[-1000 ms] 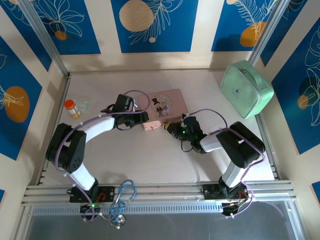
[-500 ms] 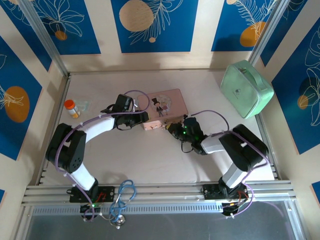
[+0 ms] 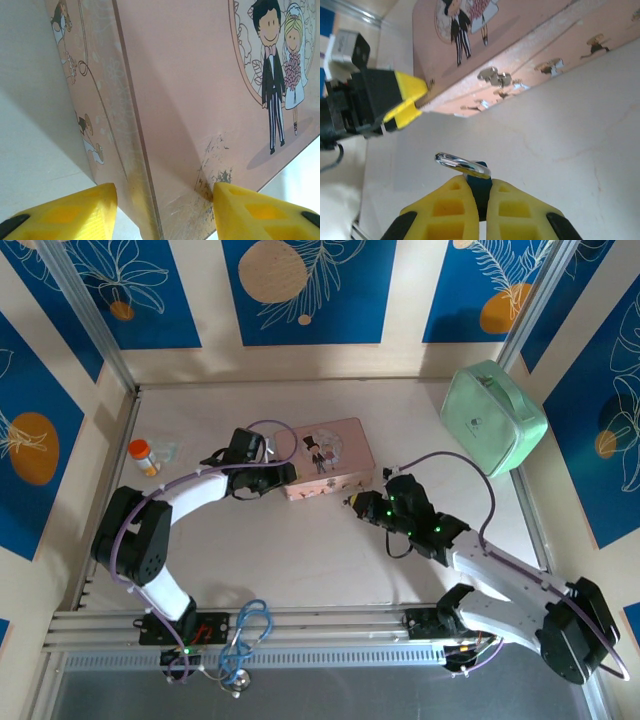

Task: Unlock a padlock with a key

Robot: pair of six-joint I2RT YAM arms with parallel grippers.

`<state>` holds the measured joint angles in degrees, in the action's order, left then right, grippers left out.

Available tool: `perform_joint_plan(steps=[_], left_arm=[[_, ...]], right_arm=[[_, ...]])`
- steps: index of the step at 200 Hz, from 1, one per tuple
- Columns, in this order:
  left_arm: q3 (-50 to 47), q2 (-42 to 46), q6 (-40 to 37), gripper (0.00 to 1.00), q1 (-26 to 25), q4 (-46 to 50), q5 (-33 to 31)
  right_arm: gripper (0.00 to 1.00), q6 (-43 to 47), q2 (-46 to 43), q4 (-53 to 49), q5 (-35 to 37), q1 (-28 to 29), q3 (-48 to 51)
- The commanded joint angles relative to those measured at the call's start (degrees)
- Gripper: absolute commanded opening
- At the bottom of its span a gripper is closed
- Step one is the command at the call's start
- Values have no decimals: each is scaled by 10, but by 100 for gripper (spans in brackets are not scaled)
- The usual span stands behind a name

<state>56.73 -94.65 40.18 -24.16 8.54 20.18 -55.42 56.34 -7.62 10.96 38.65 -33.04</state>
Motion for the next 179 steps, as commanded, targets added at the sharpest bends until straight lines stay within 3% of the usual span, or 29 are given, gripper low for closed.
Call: perform_joint_plan(steps=[1,34,82,126,179], left_arm=[[-4,1,7,54,8,6,12],[11,6,8,59,7,21,23],[59,62,-34,71,-2,90,7],[61,119,-56,73,-2,135,-27],[21,149,-47,73,-3,113,-9]], right_arm=[[0,35,-7,-159,-5,21,-50],[0,42,17,-208,-38,58,-88],[0,51,99,-247,-109,53,-140],[0,64,176,-251,-163,50,-172],[0,64,270,-232,-204,41,-189]])
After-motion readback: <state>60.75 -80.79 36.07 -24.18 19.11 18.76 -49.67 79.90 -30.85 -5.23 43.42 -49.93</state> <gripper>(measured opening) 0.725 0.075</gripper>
